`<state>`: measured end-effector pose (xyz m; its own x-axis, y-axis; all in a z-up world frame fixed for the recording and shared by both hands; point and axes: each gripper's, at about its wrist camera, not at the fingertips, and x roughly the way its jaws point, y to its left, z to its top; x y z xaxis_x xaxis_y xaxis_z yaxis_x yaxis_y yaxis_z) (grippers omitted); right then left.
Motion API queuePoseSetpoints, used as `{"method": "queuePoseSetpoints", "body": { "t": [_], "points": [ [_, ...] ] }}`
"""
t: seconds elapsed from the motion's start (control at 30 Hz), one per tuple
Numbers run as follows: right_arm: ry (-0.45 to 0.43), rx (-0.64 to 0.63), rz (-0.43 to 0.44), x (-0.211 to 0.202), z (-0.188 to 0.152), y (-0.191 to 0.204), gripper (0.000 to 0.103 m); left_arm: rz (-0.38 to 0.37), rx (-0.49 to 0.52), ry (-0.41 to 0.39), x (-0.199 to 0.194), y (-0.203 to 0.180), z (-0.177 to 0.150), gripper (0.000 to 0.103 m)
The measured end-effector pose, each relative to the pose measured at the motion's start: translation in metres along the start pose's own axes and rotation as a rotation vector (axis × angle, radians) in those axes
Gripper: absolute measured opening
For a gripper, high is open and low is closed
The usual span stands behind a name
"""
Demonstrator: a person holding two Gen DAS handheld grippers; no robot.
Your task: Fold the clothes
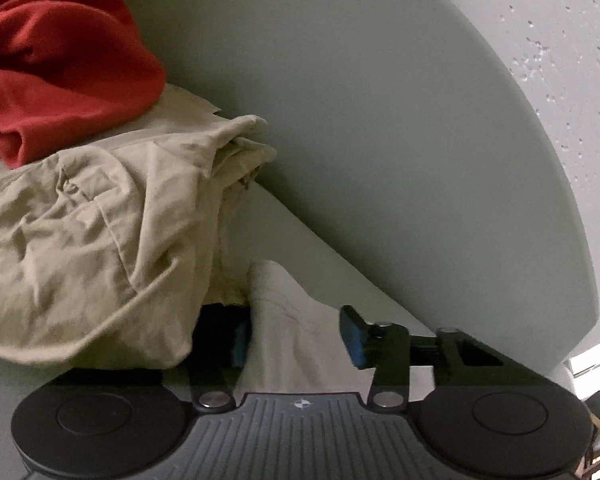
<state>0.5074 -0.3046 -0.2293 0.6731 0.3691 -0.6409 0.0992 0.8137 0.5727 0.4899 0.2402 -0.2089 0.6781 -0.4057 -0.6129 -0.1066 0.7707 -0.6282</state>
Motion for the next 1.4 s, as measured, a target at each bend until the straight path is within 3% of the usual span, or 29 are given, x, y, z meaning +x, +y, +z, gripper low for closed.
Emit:
{"method": "queuePoseSetpoints", "body": {
  "t": [0.17,0.27,0.3,0.4,0.5,0.6,0.73,0.8,0.93,1.13,1.23,1.3,1.4],
  "points": [
    [0.046,-0.106,0.045,0.017,-0.004,0.014,0.039,-0.05,-0.03,0.009,0.002,0.008,0.0,0.034],
    [0.042,-0.12,0.018,0.018,-0.006,0.011,0.017,-0.053,-0.013,0.027,0.005,0.009,-0.002,0.02],
    [0.041,-0.112,0.01,0.018,-0.006,0.008,0.004,-0.046,-0.007,0.028,0.005,0.009,-0.003,0.014],
    [0.007,-0.107,-0.007,0.015,-0.009,0.009,0.003,-0.021,-0.039,0.015,0.003,0.011,-0.004,0.006],
    [-0.054,-0.169,-0.076,0.008,-0.016,0.029,0.003,0.028,0.032,0.009,-0.003,-0.002,-0.004,0.006],
    [-0.095,-0.145,-0.123,-0.005,-0.018,0.04,0.003,0.069,0.087,-0.016,-0.016,-0.014,-0.006,0.006],
    [-0.132,-0.098,-0.151,-0.033,-0.025,0.051,0.002,0.048,0.113,-0.076,-0.052,-0.025,-0.016,0.002],
    [-0.148,-0.073,-0.124,-0.057,-0.032,0.057,0.002,0.034,0.15,-0.104,-0.077,-0.033,-0.025,0.002],
    [-0.181,-0.061,-0.068,-0.118,-0.056,0.07,0.002,-0.019,0.256,-0.164,-0.148,-0.056,-0.064,0.002],
    [-0.181,0.063,0.001,-0.239,-0.127,0.066,0.002,-0.179,0.103,-0.173,-0.243,-0.045,-0.129,0.002],
    [-0.161,0.16,0.005,-0.292,-0.173,0.046,0.002,-0.138,-0.007,-0.164,-0.262,-0.017,-0.169,0.002],
    [-0.104,0.205,-0.019,-0.302,-0.203,0.031,0.002,-0.067,-0.099,-0.094,-0.267,0.002,-0.2,0.002],
    [-0.028,0.245,-0.082,-0.307,-0.247,0.015,0.002,0.043,-0.053,-0.039,-0.27,-0.002,-0.237,0.002]
  ]
}}
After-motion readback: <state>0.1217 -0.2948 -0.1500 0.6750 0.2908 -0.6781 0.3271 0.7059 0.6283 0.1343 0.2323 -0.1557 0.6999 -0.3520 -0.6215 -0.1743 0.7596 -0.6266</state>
